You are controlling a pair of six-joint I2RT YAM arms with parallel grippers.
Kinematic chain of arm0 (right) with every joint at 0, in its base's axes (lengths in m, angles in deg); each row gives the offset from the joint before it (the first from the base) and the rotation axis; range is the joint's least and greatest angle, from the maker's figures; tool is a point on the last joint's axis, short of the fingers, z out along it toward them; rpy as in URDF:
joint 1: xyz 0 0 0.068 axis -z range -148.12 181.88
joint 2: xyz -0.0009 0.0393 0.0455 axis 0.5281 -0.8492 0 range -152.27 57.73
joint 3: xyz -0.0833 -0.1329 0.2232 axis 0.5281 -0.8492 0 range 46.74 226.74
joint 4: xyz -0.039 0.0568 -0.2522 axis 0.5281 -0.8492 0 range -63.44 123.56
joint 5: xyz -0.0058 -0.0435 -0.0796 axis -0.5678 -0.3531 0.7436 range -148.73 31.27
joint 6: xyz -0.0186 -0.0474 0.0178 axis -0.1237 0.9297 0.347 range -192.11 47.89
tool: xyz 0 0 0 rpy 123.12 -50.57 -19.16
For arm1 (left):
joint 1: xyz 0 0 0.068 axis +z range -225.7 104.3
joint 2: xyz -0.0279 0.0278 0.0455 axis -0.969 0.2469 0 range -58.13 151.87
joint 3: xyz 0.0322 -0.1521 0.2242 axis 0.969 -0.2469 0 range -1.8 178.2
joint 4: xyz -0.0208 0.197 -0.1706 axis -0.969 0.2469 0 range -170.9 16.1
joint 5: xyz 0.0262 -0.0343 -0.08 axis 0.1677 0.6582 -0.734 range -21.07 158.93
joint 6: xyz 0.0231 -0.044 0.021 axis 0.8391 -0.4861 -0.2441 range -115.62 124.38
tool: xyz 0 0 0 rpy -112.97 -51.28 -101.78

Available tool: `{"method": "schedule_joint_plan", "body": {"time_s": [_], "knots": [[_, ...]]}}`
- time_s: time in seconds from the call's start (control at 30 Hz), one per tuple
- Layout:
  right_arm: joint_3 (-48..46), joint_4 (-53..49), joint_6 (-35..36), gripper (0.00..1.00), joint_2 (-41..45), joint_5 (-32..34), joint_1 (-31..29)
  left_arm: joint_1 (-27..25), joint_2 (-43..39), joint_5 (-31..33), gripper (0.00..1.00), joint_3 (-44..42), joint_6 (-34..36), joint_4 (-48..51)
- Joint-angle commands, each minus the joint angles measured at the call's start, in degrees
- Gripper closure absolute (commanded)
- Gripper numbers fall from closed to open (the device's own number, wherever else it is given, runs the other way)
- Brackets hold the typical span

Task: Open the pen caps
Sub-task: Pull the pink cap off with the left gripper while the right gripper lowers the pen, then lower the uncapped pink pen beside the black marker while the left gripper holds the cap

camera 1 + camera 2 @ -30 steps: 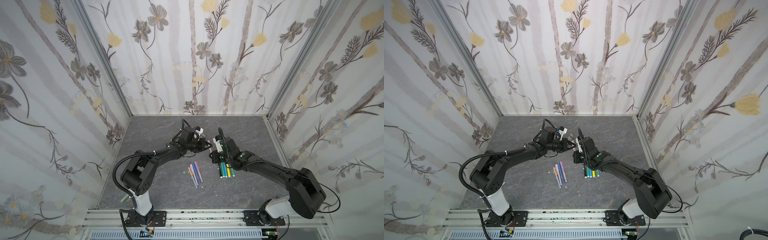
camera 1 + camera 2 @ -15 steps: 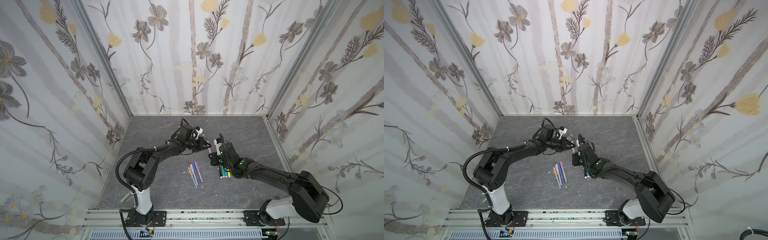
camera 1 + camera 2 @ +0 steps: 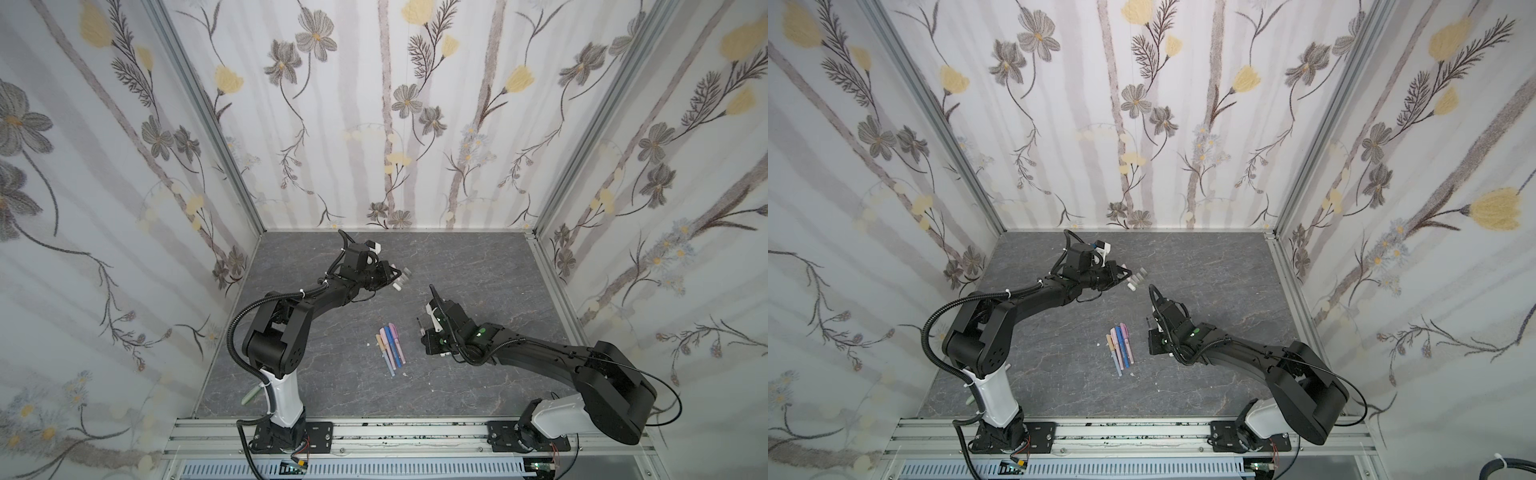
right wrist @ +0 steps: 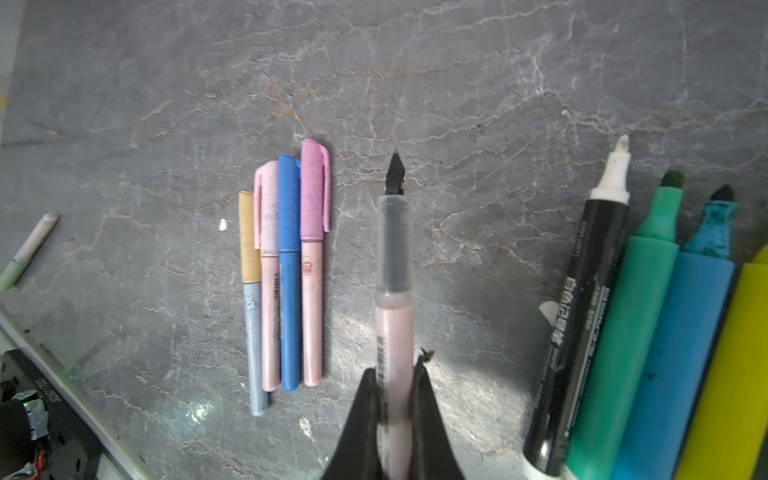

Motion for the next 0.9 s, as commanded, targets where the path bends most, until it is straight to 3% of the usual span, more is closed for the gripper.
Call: {"method": "schedule_joint_plan", "body": {"time_s": [0.0, 0.43, 0.87], "knots": [[1.1, -3.7, -2.3, 1.0, -2.2, 3.7, -0.2, 0.9, -1.9, 0.3, 1.0, -2.8, 1.4, -1.4], [11.1, -13.7, -6.2, 0.97, -12.6, 15.1, -2.5, 6.6, -11.1, -0.9, 1.0, -18.0, 2.4, -3.3], [14.3, -18.6, -7.0, 0.89, -17.6, 21.7, -3.7, 7.9, -12.4, -2.0, 1.0, -20.0, 3.1, -3.1]]}}
